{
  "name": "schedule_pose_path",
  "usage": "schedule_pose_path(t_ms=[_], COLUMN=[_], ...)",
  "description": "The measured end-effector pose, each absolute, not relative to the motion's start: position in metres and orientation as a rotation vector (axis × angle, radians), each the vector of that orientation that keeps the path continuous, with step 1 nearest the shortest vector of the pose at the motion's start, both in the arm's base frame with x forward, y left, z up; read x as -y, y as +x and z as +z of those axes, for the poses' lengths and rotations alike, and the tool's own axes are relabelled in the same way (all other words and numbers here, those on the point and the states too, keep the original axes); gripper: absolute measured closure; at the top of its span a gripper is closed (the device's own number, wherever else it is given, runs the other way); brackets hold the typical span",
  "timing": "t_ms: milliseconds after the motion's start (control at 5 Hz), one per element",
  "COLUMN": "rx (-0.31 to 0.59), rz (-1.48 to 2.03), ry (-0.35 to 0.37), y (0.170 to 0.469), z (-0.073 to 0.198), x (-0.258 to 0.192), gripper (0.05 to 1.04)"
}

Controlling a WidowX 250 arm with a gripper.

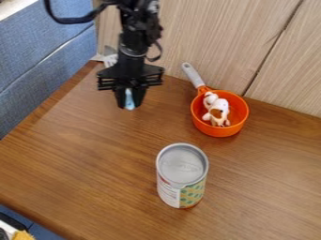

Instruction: Move the spatula to the close left side of the red pot

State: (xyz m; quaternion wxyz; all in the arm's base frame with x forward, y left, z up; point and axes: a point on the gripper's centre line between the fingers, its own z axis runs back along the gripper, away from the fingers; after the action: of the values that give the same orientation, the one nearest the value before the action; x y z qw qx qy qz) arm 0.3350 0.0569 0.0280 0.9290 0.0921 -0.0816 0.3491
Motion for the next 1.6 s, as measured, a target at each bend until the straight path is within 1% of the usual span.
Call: schedule_pose_path(t_ms=[200,400,600,1000,1400,1600], rx=[0.215,0.236,0.241,0.154,0.144,0.144], rz=[0.602,0.457,0.322,0.348,0.386,0.41], ry=[0.115,0.072,0.001,0.017,0.035,0.026], y=[0.346,0.353,0.351,0.318,0.307,0.307], z=[0.038,0.042,0.037,0.011,0.01,0.009], x=[-0.024,0.011,0.041,0.043,0.033,0.027], gripper=[0.767,0.767,0.767,0.767,0.767,0.767])
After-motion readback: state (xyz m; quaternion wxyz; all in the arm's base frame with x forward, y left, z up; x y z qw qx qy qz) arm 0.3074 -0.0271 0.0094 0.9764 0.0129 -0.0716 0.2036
